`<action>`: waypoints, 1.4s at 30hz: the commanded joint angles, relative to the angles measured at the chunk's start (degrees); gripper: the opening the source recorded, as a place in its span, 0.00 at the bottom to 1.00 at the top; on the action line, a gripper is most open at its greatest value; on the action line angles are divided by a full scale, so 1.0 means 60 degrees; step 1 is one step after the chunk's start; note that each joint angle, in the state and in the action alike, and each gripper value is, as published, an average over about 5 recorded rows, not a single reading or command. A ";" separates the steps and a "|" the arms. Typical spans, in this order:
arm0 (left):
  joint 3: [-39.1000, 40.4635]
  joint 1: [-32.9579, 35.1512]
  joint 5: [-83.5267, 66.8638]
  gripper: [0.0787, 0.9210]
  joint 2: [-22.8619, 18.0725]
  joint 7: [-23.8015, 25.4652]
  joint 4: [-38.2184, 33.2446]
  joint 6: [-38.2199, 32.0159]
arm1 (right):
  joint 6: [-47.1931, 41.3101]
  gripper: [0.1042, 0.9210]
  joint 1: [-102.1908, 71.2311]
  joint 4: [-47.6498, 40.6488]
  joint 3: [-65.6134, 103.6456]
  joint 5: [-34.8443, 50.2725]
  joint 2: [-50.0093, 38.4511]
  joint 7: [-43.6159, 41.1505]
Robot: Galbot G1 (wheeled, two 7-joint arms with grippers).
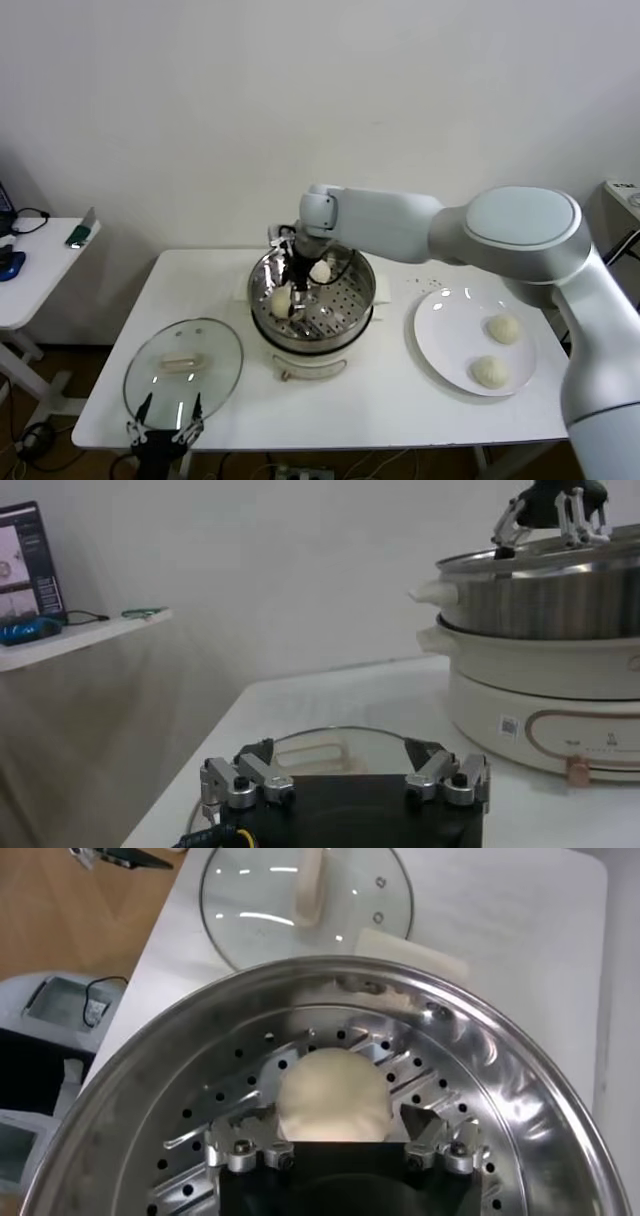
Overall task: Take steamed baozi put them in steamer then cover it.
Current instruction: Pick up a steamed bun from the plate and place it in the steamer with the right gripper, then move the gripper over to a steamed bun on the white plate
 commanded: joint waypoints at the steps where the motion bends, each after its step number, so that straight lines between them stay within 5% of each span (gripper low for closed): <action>1: -0.0006 -0.0009 -0.0004 0.88 -0.0022 -0.0001 0.0000 0.0013 | 0.0014 0.88 0.0544 0.0501 -0.0048 -0.0016 -0.0526 -0.0130; 13: -0.0008 -0.0034 0.0032 0.88 -0.0032 0.0002 0.0026 0.0041 | 0.0241 0.88 0.2941 0.3191 -0.0834 0.0012 -0.3801 -0.0678; 21: -0.0044 -0.0005 0.0056 0.88 -0.0064 0.0006 -0.0001 0.0080 | 0.0152 0.88 0.2917 0.4505 -0.1164 -0.1767 -0.6448 -0.0676; 34: -0.0108 0.0216 0.0201 0.88 -0.0163 0.0012 -0.0063 0.0074 | 0.0884 0.88 0.0419 0.4445 -0.0499 -0.5601 -0.8857 -0.1144; 42: -0.0193 0.0264 0.0292 0.88 -0.0235 0.0009 -0.0058 0.0086 | 0.0908 0.88 -0.1683 0.4067 0.0885 -0.6628 -0.9218 -0.1016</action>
